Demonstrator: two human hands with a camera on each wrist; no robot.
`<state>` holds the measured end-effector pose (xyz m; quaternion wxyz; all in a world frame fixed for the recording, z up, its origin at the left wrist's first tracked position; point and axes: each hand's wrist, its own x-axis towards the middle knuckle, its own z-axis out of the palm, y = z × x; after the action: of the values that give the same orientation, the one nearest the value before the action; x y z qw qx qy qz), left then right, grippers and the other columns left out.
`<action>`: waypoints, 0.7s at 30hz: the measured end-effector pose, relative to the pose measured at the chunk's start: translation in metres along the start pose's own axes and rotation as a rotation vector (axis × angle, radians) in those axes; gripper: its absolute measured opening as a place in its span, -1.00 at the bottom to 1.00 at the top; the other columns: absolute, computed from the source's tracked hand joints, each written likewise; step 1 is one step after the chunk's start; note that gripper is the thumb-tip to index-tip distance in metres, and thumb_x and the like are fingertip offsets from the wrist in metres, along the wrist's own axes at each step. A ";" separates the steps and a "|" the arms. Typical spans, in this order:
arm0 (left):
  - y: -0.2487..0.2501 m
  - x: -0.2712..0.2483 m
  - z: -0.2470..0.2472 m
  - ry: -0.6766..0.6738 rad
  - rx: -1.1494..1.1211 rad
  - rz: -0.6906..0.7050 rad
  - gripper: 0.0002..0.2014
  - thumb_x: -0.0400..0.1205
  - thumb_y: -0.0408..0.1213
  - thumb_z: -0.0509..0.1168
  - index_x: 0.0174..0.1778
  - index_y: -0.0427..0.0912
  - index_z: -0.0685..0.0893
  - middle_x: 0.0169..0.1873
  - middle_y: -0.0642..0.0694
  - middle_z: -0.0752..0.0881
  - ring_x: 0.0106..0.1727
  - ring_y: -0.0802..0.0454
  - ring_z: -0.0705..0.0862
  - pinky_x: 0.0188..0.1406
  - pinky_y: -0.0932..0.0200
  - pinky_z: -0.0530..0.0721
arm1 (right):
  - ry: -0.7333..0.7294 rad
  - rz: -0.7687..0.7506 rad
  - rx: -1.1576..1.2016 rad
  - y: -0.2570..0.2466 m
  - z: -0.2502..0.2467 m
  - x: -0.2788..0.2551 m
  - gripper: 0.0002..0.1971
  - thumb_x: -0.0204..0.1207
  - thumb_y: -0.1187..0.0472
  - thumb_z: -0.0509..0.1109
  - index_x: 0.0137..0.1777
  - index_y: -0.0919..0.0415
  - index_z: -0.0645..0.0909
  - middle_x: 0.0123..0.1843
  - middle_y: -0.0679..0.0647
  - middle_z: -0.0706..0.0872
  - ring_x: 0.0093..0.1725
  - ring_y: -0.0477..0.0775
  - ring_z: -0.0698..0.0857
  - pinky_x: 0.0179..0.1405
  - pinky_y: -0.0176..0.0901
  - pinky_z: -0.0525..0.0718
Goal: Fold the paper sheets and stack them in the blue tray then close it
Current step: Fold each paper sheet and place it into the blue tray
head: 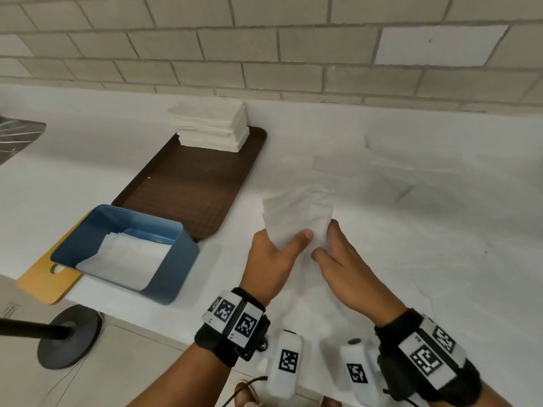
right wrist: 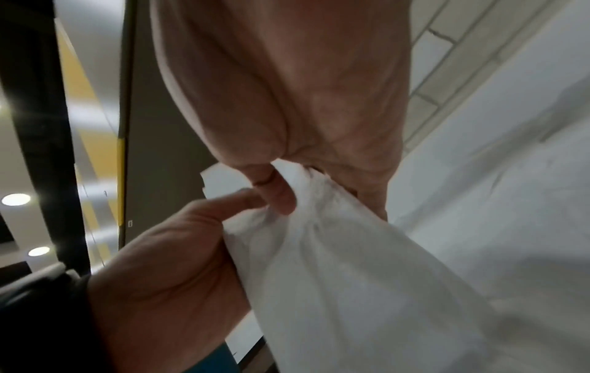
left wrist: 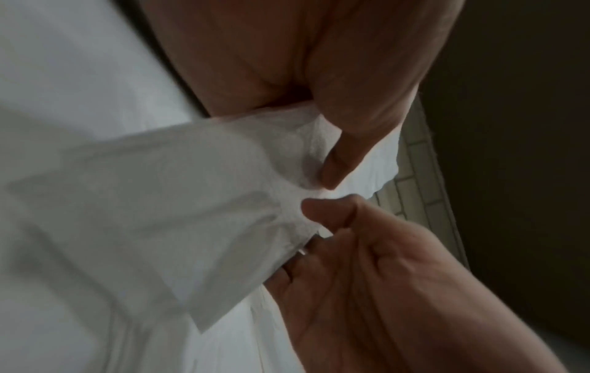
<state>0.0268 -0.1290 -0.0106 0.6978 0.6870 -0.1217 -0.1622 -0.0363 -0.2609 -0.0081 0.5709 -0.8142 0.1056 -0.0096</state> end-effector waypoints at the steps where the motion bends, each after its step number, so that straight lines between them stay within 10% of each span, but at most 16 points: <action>1: 0.001 0.000 0.000 0.000 0.020 0.050 -0.81 0.67 -0.36 0.44 0.17 -0.09 0.79 0.02 0.05 0.89 0.09 0.10 0.85 0.09 0.15 0.79 | 0.026 -0.011 0.025 0.000 0.000 0.002 -0.66 0.69 0.25 0.12 0.38 -0.12 0.33 0.30 -0.18 0.55 0.23 -0.32 0.57 0.05 -0.45 0.55; 4: -0.010 0.000 -0.004 0.038 0.099 0.060 -0.87 0.66 -0.34 0.46 0.10 -0.14 0.81 -0.08 0.11 0.90 0.01 0.17 0.86 -0.06 0.28 0.76 | 0.071 -0.017 0.025 0.010 -0.003 0.001 -0.64 0.68 0.31 0.08 0.36 -0.11 0.34 0.24 -0.20 0.56 0.19 -0.27 0.60 0.01 -0.46 0.58; 8: -0.035 -0.006 -0.008 0.036 0.240 -0.033 -0.74 0.61 -0.08 0.48 0.03 -0.21 0.83 -0.11 -0.09 0.90 -0.07 0.03 0.87 -0.04 -0.09 0.83 | 0.045 -0.006 -0.166 0.023 -0.002 -0.002 -0.65 0.70 0.32 0.07 0.36 -0.10 0.27 0.29 -0.07 0.43 0.20 -0.19 0.55 0.17 -0.26 0.58; 14: 0.009 0.002 -0.030 0.142 -0.168 -0.023 -0.74 0.66 -0.40 0.44 0.27 -0.16 0.75 0.15 -0.11 0.86 0.21 -0.10 0.82 0.24 -0.08 0.78 | -0.013 -0.078 -0.111 -0.011 0.019 0.011 -0.76 0.75 0.20 0.08 0.33 -0.07 0.36 0.22 -0.11 0.59 0.12 -0.18 0.64 0.06 -0.20 0.68; 21: 0.066 0.000 -0.178 0.416 -0.212 0.072 -0.74 0.64 -0.42 0.44 0.25 -0.28 0.73 0.10 -0.16 0.86 0.16 -0.15 0.83 0.05 -0.02 0.80 | -0.099 -0.294 -0.276 -0.084 0.098 0.041 -0.76 0.75 0.22 0.13 0.36 0.00 0.32 0.06 -0.08 0.63 -0.09 -0.12 0.66 -0.20 -0.31 0.64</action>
<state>0.1009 0.0349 0.0502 0.7815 0.6237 0.0180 -0.0038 0.0310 -0.1497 0.0317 0.4510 -0.8907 -0.0423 -0.0383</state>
